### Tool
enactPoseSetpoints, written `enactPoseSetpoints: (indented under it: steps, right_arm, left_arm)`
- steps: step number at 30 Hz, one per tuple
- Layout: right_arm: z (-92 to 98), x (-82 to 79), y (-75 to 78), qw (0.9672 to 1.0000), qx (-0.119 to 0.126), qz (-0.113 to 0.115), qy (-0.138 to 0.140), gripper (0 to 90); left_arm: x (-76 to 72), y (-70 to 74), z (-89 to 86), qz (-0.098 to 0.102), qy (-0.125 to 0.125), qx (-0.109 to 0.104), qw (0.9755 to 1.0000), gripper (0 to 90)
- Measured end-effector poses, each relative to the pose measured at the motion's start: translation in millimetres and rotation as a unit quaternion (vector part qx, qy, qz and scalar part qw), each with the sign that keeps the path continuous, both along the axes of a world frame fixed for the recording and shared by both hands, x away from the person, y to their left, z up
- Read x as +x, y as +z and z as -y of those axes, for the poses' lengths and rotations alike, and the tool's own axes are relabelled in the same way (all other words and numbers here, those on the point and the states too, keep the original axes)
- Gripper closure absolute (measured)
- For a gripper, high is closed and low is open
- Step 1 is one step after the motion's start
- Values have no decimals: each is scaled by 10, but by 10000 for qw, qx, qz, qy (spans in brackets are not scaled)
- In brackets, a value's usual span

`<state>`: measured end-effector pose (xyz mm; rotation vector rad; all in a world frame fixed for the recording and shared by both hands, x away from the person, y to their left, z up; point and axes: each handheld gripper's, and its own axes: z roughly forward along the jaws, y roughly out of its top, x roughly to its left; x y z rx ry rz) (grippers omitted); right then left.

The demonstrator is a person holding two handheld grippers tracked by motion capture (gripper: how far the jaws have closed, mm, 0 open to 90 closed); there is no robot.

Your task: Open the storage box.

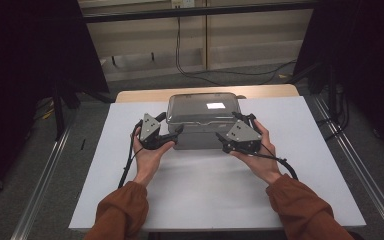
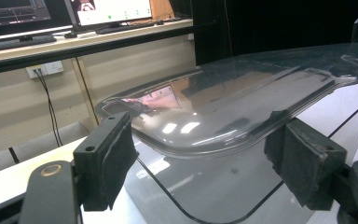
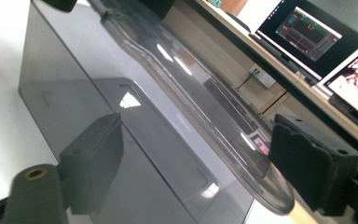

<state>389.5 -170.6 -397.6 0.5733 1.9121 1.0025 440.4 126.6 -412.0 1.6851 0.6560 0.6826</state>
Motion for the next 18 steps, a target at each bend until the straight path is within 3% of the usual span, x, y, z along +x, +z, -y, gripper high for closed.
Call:
enactPoseSetpoints:
  steps: [2, 7, 13, 15, 18]
  right_arm:
    - [56, 19, 20, 9996, 243, -126, -1, 149]
    - [153, 65, 37, 9976, 584, -370, -103, 74]
    - [316, 133, 23, 9899, 1183, -760, -164, 71]
    - [350, 161, 2, 9913, 1065, -760, -126, 6]
    - [387, 193, -16, 9890, 1253, -787, -50, 36]
  left_arm:
    - [-1, 0, 1, 6, -1, 0, 10000, 243]
    - [1, 9, -4, 29, -11, 11, 10000, 245]
    - [2, 15, 4, 12, 29, -14, 10000, 247]
    - [8, 9, 2, -79, 31, -124, 9999, 247]
    - [12, 19, 2, -1, 81, -77, 9999, 259]
